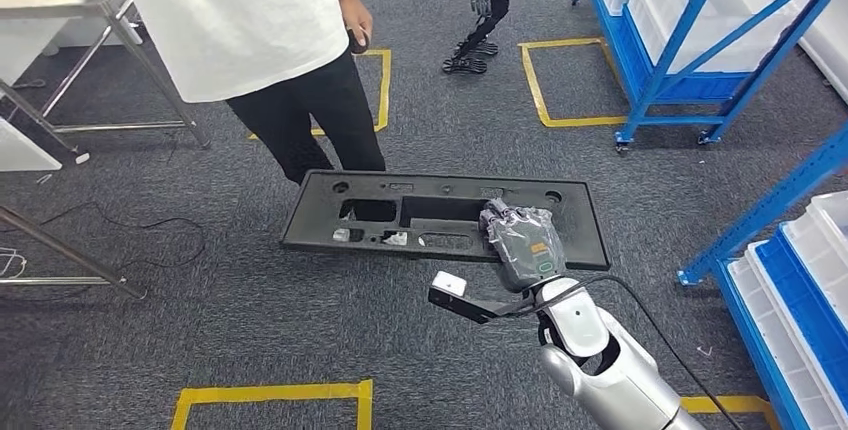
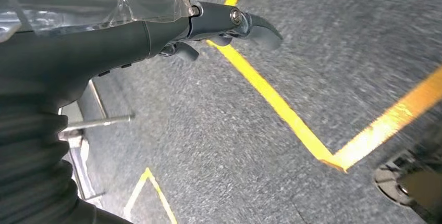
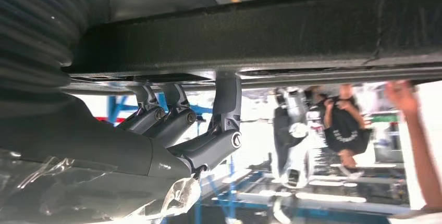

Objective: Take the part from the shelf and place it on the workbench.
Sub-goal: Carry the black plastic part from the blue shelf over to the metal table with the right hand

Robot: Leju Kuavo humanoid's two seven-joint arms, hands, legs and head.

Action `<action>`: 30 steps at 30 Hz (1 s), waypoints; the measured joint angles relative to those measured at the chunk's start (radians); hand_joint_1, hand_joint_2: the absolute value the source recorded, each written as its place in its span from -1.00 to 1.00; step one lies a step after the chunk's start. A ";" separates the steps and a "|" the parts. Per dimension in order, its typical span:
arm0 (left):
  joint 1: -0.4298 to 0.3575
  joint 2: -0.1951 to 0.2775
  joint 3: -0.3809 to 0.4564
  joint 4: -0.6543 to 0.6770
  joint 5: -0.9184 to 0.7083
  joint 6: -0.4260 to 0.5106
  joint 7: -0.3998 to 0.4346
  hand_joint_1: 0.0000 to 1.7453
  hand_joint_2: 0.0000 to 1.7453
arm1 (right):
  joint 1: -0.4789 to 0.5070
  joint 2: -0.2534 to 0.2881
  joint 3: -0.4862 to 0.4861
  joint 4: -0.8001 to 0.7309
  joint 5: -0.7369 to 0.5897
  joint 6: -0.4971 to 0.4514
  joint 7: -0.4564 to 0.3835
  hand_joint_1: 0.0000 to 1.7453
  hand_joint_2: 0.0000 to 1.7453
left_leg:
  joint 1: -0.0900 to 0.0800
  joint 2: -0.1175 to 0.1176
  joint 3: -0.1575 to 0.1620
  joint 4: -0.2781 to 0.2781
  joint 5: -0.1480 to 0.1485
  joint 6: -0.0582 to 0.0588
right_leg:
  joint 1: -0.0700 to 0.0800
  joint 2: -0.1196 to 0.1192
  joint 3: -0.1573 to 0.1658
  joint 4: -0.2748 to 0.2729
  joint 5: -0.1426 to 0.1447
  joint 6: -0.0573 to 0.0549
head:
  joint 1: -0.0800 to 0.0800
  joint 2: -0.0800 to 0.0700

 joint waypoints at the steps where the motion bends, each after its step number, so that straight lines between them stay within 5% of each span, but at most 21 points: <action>1: 0.002 0.000 0.000 0.000 -0.001 0.000 0.000 -1.00 1.00 | 0.001 0.000 0.000 0.000 0.000 0.001 -0.001 1.00 1.00 | 0.005 -0.011 0.005 -0.008 0.001 0.003 | 0.000 0.010 -0.005 0.015 -0.011 0.003 | 0.000 0.000; 3: 0.002 0.000 0.000 0.000 -0.002 -0.001 -0.002 -1.00 1.00 | 0.002 -0.001 -0.001 0.000 0.001 0.004 -0.002 1.00 1.00 | 0.014 -0.031 0.013 -0.017 0.004 0.010 | -0.001 0.056 -0.056 0.118 -0.060 0.008 | 0.000 0.000; 5: 0.000 -0.002 0.000 -0.001 -0.002 0.000 -0.002 -1.00 1.00 | 0.005 -0.003 -0.001 -0.001 0.002 0.006 -0.003 1.00 1.00 | 0.018 -0.053 0.014 -0.016 0.005 0.014 | -0.001 0.086 -0.142 0.275 -0.113 0.011 | 0.000 0.000; 7: 0.000 -0.004 0.000 -0.001 -0.002 -0.001 -0.003 -1.00 1.00 | 0.009 -0.004 -0.001 -0.001 0.002 0.010 -0.004 1.00 1.00 | 0.022 -0.078 0.017 -0.015 0.004 0.013 | -0.004 0.089 -0.180 0.326 -0.109 0.016 | 0.000 0.000; 9: 0.000 -0.007 0.001 -0.002 -0.002 -0.002 -0.006 -1.00 1.00 | 0.006 -0.004 -0.001 -0.001 0.002 0.011 -0.007 1.00 1.00 | 0.031 -0.104 0.021 -0.009 -0.001 0.006 | -0.013 0.099 -0.130 0.210 -0.036 0.026 | 0.000 0.000; 11: -0.003 -0.009 0.003 -0.002 -0.002 -0.003 -0.009 -1.00 1.00 | -0.001 -0.004 -0.001 -0.001 0.002 0.012 -0.011 1.00 1.00 | 0.037 -0.128 0.019 0.005 -0.009 -0.007 | -0.029 0.139 -0.054 0.063 0.024 0.037 | 0.000 0.000; 13: -0.005 -0.010 0.004 -0.002 -0.002 -0.003 -0.011 -1.00 1.00 | -0.006 -0.003 0.000 -0.002 0.001 0.012 -0.013 1.00 1.00 | 0.038 -0.146 0.011 0.013 -0.010 -0.019 | -0.034 0.157 -0.026 0.009 0.031 0.036 | 0.000 0.000; 15: -0.001 -0.010 0.005 -0.002 -0.002 -0.004 -0.012 -1.00 1.00 | -0.010 -0.001 0.000 -0.002 0.000 0.012 -0.014 1.00 1.00 | 0.040 -0.156 0.002 0.015 -0.011 -0.026 | -0.029 0.134 -0.025 0.011 0.027 0.023 | 0.000 0.000; 17: 0.003 -0.012 0.005 -0.002 -0.003 -0.004 -0.012 -1.00 1.00 | -0.015 0.002 0.001 -0.002 -0.002 0.012 -0.014 1.00 1.00 | 0.040 -0.119 -0.024 0.067 -0.043 -0.032 | -0.025 0.110 -0.024 0.012 0.024 0.011 | -0.001 0.000; 19: 0.002 -0.013 0.006 -0.003 -0.005 -0.002 -0.009 -1.00 1.00 | -0.020 0.004 0.001 -0.002 -0.006 0.012 -0.016 1.00 1.00 | 0.039 -0.069 -0.088 0.207 -0.109 -0.037 | -0.018 0.087 -0.022 0.011 0.023 0.004 | -0.001 0.000; 21: 0.002 -0.014 0.006 -0.003 -0.008 -0.001 -0.008 -1.00 1.00 | -0.019 0.004 0.001 -0.002 -0.013 0.011 -0.018 1.00 1.00 | 0.036 -0.056 -0.154 0.341 -0.156 -0.032 | -0.009 0.063 -0.021 0.009 0.022 0.003 | -0.001 0.000; 22: 0.003 -0.015 0.006 -0.003 -0.010 0.000 -0.008 -1.00 1.00 | -0.018 0.005 0.001 -0.002 -0.017 0.010 -0.019 1.00 1.00 | 0.032 -0.055 -0.163 0.356 -0.155 -0.026 | -0.005 0.051 -0.019 0.008 0.021 0.002 | -0.001 0.000; 24: 0.003 -0.015 0.007 -0.003 -0.014 0.000 -0.009 -1.00 1.00 | -0.019 0.006 0.001 -0.002 -0.028 0.007 -0.021 1.00 1.00 | 0.018 -0.047 -0.114 0.257 -0.097 -0.006 | 0.000 0.029 -0.011 0.004 0.018 -0.003 | -0.001 0.000; 26: -0.001 -0.014 0.011 -0.003 -0.018 0.000 -0.010 -1.00 1.00 | -0.022 0.007 0.001 -0.002 -0.039 0.006 -0.023 1.00 1.00 | -0.010 0.000 -0.028 0.092 -0.028 0.022 | 0.002 0.009 0.003 -0.004 0.013 -0.008 | -0.001 0.000; 28: -0.008 -0.010 0.017 -0.003 -0.019 0.000 -0.013 -1.00 1.00 | -0.024 0.007 0.001 -0.002 -0.048 0.006 -0.024 1.00 1.00 | -0.030 0.036 0.014 0.006 -0.008 0.042 | 0.006 -0.013 0.010 -0.010 0.010 -0.009 | -0.001 0.000; 30: -0.012 -0.009 0.023 -0.003 -0.021 0.000 -0.017 -1.00 1.00 | -0.025 0.009 0.001 -0.002 -0.057 0.010 -0.024 1.00 1.00 | -0.028 0.021 0.023 -0.014 -0.010 0.048 | 0.011 -0.036 0.011 -0.012 0.006 -0.005 | -0.002 0.000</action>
